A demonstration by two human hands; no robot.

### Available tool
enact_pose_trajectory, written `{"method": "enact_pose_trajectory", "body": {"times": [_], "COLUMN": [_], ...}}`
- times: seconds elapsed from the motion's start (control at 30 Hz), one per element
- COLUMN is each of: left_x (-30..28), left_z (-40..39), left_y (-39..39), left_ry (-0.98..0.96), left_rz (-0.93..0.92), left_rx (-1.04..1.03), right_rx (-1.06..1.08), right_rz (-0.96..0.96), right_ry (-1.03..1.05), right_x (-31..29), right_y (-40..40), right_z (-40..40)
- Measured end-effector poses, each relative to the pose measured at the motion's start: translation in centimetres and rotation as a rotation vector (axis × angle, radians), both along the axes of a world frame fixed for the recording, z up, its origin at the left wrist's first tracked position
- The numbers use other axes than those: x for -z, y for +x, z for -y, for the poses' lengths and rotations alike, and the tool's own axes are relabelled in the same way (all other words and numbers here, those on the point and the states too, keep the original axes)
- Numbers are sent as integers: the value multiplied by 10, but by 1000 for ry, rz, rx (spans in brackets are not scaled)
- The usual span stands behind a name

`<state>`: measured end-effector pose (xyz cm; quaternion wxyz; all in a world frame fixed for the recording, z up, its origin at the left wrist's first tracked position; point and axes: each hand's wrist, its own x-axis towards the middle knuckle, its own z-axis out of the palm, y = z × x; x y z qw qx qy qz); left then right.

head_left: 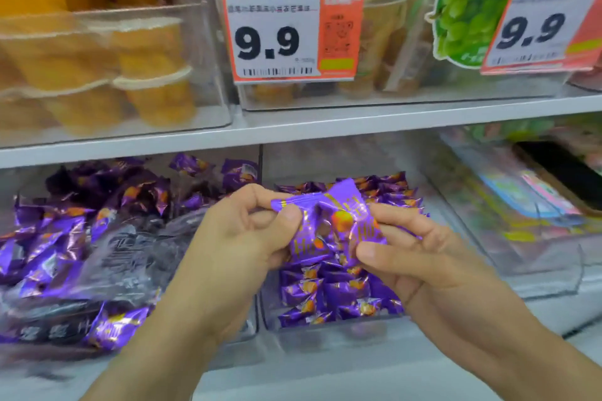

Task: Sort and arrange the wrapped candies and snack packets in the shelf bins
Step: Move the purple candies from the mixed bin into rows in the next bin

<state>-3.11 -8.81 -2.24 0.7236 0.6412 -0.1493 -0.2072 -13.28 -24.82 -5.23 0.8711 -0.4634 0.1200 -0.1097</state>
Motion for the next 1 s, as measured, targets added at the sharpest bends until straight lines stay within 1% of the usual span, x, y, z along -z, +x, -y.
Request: {"method": "enact_pose_trajectory", "body": {"times": [0.13,0.27,0.33,0.4,0.47,0.57,0.73,0.8,0.9,1.0], "left_x": [8,15,19,22,25,28,32,30,32,37], "left_z": [24,42,48,55,59,66,74,75,75,73], "left_y": [-10,-16,-16,-17,-20,-31,-39,-40,-41,-39], "left_ry": [-13,-30,-25,-17,-27,-27,-42,-73,-113,-74], "left_rz": [-88,-186,-227,-275,-286,-229,-160,-149,-118,13], "left_rx": [73,95,119,149,185,222,152,132,138,162], "right_rx": [61,46,70,118,154,180,235,215,119,49], "right_rz": [-16,-41,-73,-93,-85,-88,-169,-198,-171,-133], "right_ry": [14,-25,-88,-197,-271,-347,-680,-763,-746,-742], "right_x": [0,-1,-1,0,-1,0,7,9,6,-1], "right_y": [-11,-22,-27,-30,-33,-36,-36,-36,-38,-41], "right_z": [22,27,28,29,30,28,31,34,40,50]}}
